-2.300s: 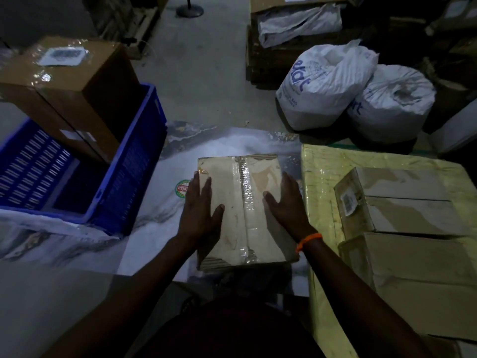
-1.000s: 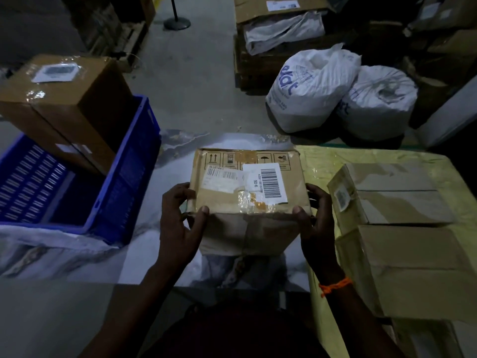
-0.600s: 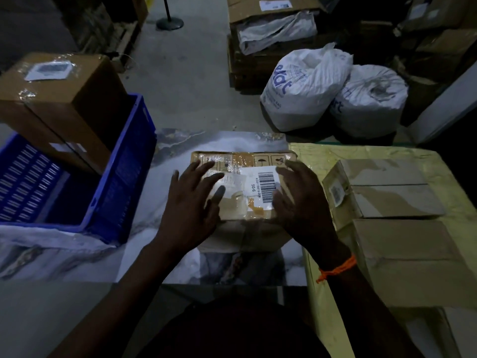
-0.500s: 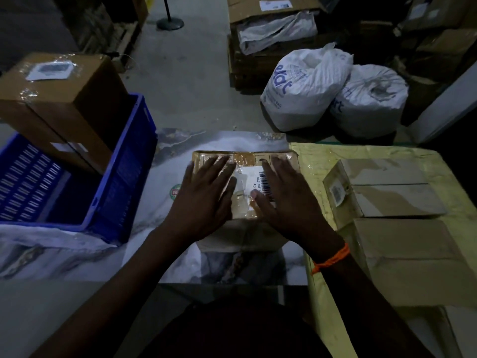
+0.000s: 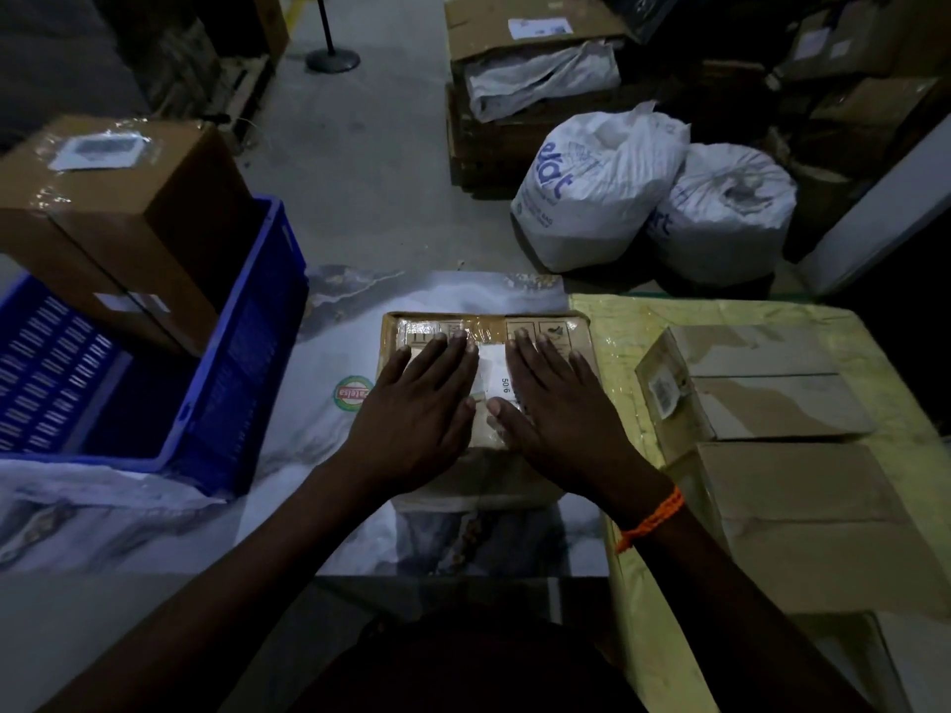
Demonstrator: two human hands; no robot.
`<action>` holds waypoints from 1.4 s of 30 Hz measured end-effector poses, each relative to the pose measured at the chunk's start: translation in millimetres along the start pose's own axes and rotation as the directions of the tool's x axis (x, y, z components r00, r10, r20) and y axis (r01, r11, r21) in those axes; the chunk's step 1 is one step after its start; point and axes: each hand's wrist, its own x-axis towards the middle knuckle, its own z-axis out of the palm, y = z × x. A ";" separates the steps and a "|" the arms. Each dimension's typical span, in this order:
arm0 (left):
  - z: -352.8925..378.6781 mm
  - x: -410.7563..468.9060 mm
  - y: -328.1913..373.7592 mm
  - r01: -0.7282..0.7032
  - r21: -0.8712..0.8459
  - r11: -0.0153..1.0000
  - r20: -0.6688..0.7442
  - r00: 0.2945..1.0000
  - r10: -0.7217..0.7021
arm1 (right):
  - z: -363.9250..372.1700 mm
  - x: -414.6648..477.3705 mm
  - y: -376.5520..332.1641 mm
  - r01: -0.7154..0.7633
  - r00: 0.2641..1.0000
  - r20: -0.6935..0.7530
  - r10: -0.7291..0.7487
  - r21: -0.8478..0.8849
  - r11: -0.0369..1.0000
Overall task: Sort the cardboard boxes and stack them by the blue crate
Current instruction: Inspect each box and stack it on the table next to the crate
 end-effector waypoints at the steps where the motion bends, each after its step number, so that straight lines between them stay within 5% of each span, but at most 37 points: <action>1: -1.9 -3.0 1.8 -0.006 -0.021 1.000 -0.005 1.000 0.006 | -1.9 -4.7 -0.5 0.013 1.000 0.008 -0.013 0.024 1.000; 10: 8.5 -43.0 2.1 -0.108 0.022 0.994 0.003 0.994 0.108 | 30.2 -59.3 -5.9 0.100 0.977 -0.181 -0.116 -0.099 0.990; 17: 13.7 -39.6 1.3 -0.128 0.021 0.992 -0.029 0.991 0.128 | 34.2 -52.8 -1.5 0.102 0.976 -0.183 -0.117 -0.090 0.991; 20: 10.3 -38.0 4.6 -0.089 -0.054 0.995 -0.084 0.993 0.085 | 25.4 -51.2 3.0 0.148 0.966 -0.219 -0.137 0.036 0.988; 23: 2.7 -31.6 0.3 -0.002 -0.258 0.966 -0.194 0.980 -0.049 | 2.6 -42.0 9.2 0.019 0.962 -0.266 0.067 0.309 0.951; 25: -4.0 -22.3 -10.1 0.138 -0.465 0.875 -0.186 0.951 -0.249 | -12.2 -28.4 20.8 -0.134 0.911 -0.288 0.294 0.468 0.873; 27: -9.3 -7.9 -26.7 0.289 -0.686 0.667 -0.038 0.902 -0.429 | -23.5 -7.8 36.9 -0.345 0.866 -0.066 0.496 0.638 0.688; 30: -16.0 10.3 -40.6 0.411 -0.837 0.360 0.203 0.846 -0.493 | -23.2 17.9 47.0 -0.422 0.854 0.229 0.467 0.829 0.366; 35: -23.4 21.8 -41.6 0.323 -0.894 0.312 0.166 0.883 -0.439 | -27.7 39.8 43.5 -0.440 0.787 0.117 0.605 0.794 0.419; 40: -18.5 23.1 -43.2 0.225 -0.923 0.313 0.056 0.881 -0.469 | -23.9 41.3 48.8 -0.305 0.778 0.048 0.626 0.900 0.311; 42: -12.0 18.8 -43.5 0.189 -0.955 0.230 0.051 0.865 -0.500 | -14.8 37.2 47.7 -0.266 0.778 0.055 0.626 0.931 0.248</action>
